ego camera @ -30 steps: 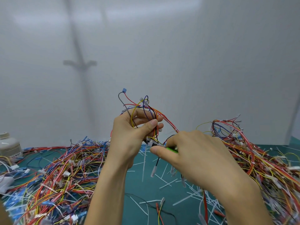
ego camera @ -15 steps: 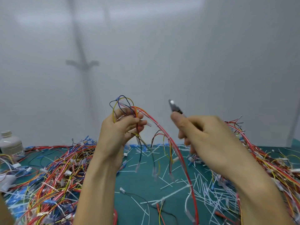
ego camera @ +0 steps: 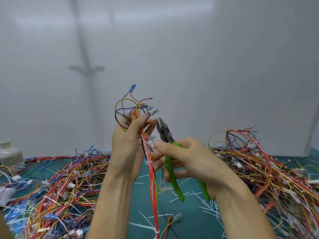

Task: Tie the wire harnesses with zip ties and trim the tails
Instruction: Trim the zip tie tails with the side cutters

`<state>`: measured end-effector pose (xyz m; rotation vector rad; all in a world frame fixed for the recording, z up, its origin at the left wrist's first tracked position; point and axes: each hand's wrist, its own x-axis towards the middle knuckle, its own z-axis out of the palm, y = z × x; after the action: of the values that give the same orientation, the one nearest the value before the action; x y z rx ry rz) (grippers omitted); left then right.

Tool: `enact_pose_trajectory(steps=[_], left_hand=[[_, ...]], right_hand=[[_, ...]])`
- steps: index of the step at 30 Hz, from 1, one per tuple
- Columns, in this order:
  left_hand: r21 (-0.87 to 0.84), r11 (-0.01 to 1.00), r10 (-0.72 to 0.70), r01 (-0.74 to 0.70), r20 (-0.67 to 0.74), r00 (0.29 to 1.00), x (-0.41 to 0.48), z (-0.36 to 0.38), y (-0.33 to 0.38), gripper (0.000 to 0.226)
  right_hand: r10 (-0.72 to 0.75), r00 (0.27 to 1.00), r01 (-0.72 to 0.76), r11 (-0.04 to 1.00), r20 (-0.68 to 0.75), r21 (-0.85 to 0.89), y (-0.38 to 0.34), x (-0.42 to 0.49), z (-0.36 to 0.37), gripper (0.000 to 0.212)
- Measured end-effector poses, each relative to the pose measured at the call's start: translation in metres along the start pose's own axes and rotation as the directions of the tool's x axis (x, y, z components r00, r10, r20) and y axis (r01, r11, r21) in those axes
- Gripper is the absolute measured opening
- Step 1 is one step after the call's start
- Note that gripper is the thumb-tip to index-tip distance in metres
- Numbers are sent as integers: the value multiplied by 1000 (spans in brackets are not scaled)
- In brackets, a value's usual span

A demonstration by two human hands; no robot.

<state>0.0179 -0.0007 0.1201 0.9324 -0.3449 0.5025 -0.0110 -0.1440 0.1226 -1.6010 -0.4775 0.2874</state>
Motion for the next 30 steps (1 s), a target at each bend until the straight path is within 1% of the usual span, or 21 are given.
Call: enact_pose_trajectory(steps=[3,4,6,8,11,12,14,16,18,20,21,24,26,28,30], left_hand=[[28,999,45,-44,-5,999,-1,2,0,8],[31,998,61,-61,4,998,-2,2,0,12],[57,993,97,-99,43,994,0,-2,2,15],[155,976,142,-153,79,987,0,-8,5,15],[391,888,207,-240,125,970,0,-14,8,25],[430,867,206,-252,151,967,-1,-15,8,30],[447,860,176,-246,192,965,-3,-13,9,30],[463,858,143,-223,203,969,-3,-13,11,32],[484,851,109,-203,215,970,-3,-14,14,41],[496,845,87,-200,242,966,-3,-16,16,50],[502,842,80,-197,246,966,-3,-17,17,52],[528,830,71,-179,218,973,-4,-16,19,49],[505,848,71,-160,191,979,-4,-14,18,49],[494,857,78,-142,149,986,-4,-13,17,48],[486,864,97,-135,102,990,-2,-13,16,47]], right_hand=[[-26,999,24,998,26,66,0,1,6,26],[-27,1000,26,995,15,93,0,1,7,24],[-19,999,23,988,-27,152,0,2,8,25],[-8,997,23,982,-80,185,0,3,8,25],[-10,994,30,982,-107,185,0,3,7,17],[-16,994,34,985,-109,171,0,3,8,19],[-29,992,46,989,-122,138,0,3,9,22],[-55,989,70,991,-140,110,0,3,11,15],[-86,981,101,992,-171,79,0,3,11,12],[-121,971,129,991,-207,24,0,3,9,13],[-134,966,135,991,-222,-9,0,3,9,16],[-166,950,135,982,-265,-132,0,2,8,27],[-183,945,134,973,-271,-189,-2,1,5,35],[-158,958,101,966,-238,-236,-4,-2,0,48],[-122,973,47,935,-194,-353,-4,-5,-5,56]])
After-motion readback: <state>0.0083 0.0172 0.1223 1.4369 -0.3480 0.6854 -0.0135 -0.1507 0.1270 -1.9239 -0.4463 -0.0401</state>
